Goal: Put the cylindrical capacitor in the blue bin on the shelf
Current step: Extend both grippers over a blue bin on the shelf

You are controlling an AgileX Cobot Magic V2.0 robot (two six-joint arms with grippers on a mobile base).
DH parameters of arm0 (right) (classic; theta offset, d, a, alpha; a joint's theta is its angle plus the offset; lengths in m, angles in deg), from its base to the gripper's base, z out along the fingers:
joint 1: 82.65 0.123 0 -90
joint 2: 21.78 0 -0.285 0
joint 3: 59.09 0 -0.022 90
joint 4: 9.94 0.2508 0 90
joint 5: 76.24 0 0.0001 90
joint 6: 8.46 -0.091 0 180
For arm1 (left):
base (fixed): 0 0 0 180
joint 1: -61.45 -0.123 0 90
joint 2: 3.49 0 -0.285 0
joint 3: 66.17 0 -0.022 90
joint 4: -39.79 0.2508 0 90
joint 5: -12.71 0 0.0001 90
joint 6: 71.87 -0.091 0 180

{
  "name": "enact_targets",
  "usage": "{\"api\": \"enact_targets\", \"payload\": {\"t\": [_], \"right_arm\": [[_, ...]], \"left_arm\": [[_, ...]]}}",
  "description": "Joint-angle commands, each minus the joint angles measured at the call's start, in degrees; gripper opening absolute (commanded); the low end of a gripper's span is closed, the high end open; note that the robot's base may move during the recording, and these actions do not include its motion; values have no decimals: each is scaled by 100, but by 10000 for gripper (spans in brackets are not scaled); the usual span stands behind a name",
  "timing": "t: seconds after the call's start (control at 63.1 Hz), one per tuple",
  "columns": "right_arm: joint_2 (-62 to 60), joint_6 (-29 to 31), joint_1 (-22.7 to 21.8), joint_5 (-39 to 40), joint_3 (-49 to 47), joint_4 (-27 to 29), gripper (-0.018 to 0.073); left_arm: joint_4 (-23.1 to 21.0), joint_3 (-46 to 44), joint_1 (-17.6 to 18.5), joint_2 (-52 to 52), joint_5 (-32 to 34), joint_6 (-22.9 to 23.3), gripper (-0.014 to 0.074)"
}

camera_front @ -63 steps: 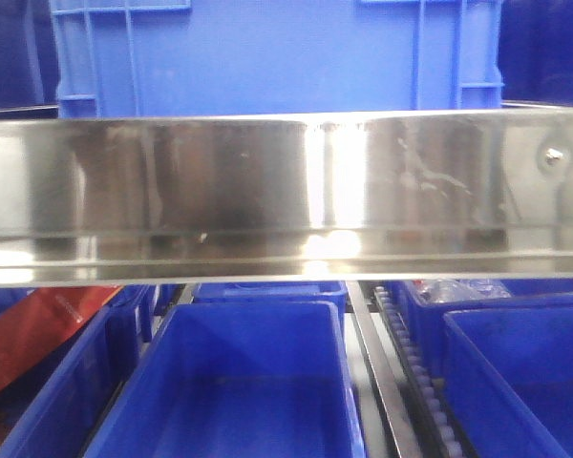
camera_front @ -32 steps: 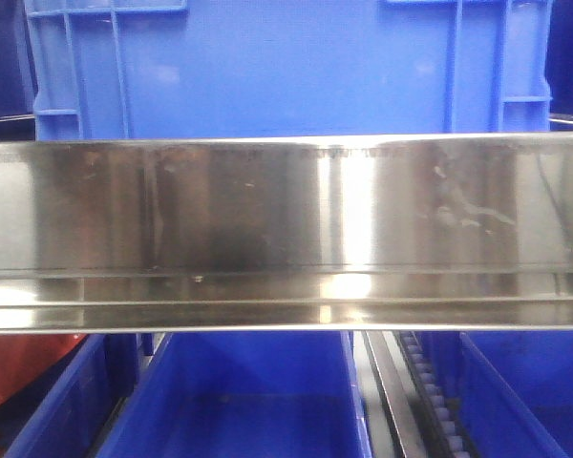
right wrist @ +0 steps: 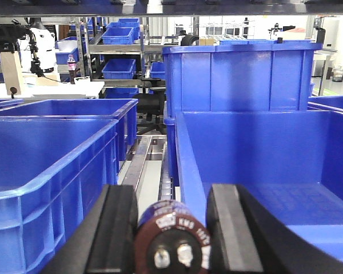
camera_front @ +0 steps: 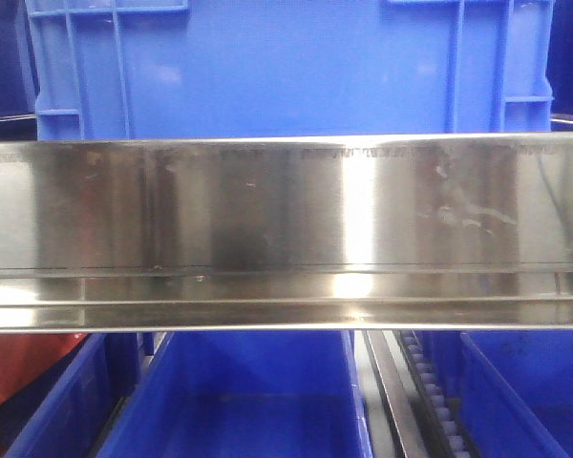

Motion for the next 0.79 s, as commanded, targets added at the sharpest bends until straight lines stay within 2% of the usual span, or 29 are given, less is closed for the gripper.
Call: {"api": "enact_targets", "payload": {"t": [0.0, 0.776], "right_arm": [[-18, 11, 15, 152, 2, 5, -169], [-17, 11, 15, 200, -43, 117, -167]], "left_arm": [[-31, 37, -1, 44, -217, 34, -111], [-53, 24, -1, 44, -155, 34, -111]]}}
